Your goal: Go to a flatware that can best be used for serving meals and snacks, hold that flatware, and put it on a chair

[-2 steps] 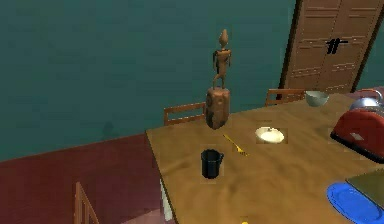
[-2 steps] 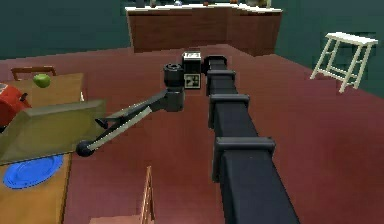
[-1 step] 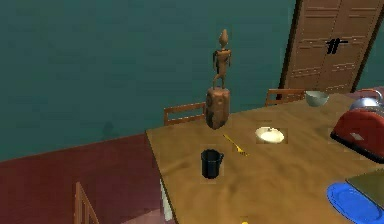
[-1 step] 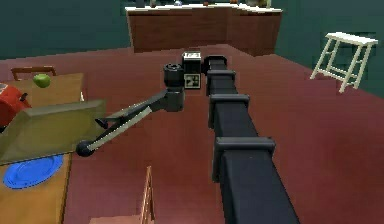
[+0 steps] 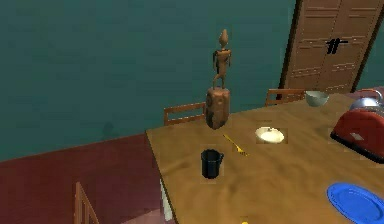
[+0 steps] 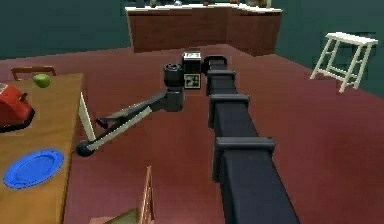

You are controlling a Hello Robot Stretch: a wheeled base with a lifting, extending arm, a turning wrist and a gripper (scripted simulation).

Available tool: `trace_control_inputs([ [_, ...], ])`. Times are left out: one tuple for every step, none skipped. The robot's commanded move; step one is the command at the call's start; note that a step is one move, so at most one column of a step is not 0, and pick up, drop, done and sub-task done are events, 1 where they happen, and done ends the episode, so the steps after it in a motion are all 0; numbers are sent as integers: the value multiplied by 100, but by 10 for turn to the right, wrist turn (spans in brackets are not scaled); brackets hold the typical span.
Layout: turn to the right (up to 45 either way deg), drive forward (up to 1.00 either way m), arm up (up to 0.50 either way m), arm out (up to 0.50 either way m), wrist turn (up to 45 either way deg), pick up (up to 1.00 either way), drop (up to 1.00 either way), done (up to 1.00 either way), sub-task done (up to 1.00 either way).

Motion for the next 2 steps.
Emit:
trace_control_inputs([
  [0,0,0,-10,0,0,0,0,0],
  [0,0,0,0,0,0,0,100,0],
])
